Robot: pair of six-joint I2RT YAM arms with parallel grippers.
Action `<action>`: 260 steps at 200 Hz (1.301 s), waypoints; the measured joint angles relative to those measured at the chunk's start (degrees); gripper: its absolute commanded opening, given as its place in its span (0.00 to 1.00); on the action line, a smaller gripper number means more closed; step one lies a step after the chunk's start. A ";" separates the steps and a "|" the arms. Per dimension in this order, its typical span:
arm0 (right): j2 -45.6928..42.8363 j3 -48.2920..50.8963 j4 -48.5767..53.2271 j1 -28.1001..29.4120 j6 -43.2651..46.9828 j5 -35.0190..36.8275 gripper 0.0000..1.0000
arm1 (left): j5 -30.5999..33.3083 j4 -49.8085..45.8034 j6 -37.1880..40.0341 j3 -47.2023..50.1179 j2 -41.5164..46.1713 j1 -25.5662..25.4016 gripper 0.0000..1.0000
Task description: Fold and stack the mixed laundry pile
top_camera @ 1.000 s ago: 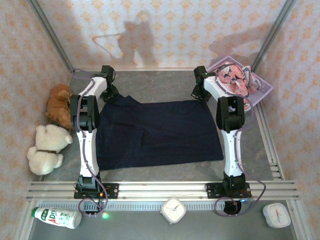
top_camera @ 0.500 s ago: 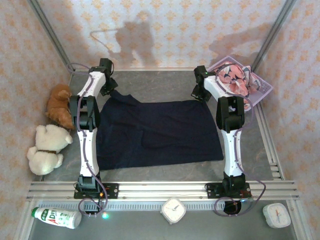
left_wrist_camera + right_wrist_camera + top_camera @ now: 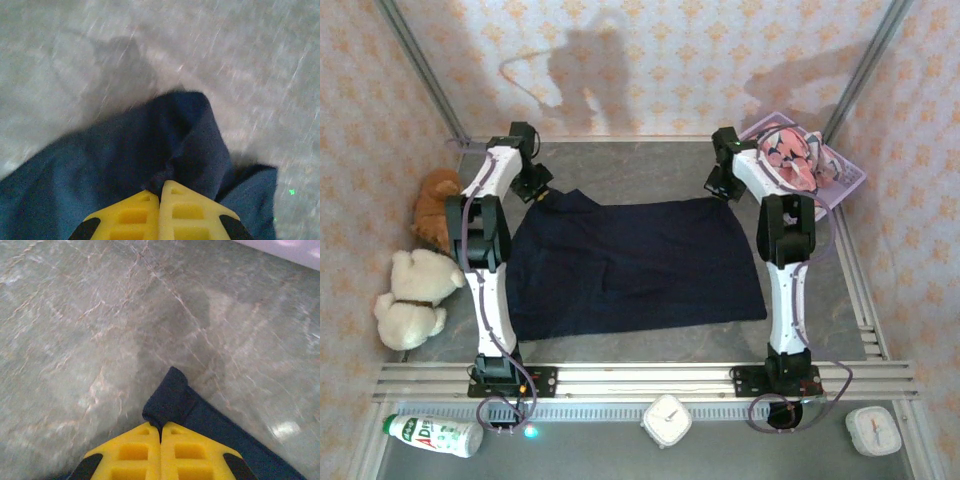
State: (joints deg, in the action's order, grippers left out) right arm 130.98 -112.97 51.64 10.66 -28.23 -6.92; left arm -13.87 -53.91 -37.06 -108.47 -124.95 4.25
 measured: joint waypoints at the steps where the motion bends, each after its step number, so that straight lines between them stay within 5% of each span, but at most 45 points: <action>1: -0.39 0.33 -0.02 0.00 0.00 -0.04 0.00 | -0.07 0.02 0.00 0.33 0.26 0.00 0.00; 177: -39.89 41.66 -6.58 0.00 -0.22 -1.70 0.00 | -0.07 5.22 -7.85 54.58 67.56 -1.14 0.00; 189: -41.75 43.95 -6.69 0.00 -0.48 -2.16 0.06 | 0.00 5.03 -9.60 57.55 71.21 -2.08 0.12; 206: -44.52 47.25 -6.69 0.00 -1.57 -2.56 0.36 | 0.48 4.07 -11.63 60.78 75.30 -3.28 0.48; 214: -46.16 48.89 -6.67 0.00 -1.90 -2.54 0.42 | 0.83 3.54 -12.70 61.64 76.76 -3.58 0.56; 231: -50.66 52.02 -6.12 0.00 -2.40 -2.08 0.54 | 1.95 2.67 -14.27 62.14 78.73 -3.78 0.61; 260: -54.84 52.92 -5.51 0.00 -2.05 1.01 0.55 | 4.13 2.69 -14.27 61.51 76.91 -3.78 0.62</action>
State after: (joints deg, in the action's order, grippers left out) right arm 76.14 -60.05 46.13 10.66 -30.28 -5.91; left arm -9.74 -51.22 -51.33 -46.96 -48.03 0.47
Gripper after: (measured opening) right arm 0.551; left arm 0.622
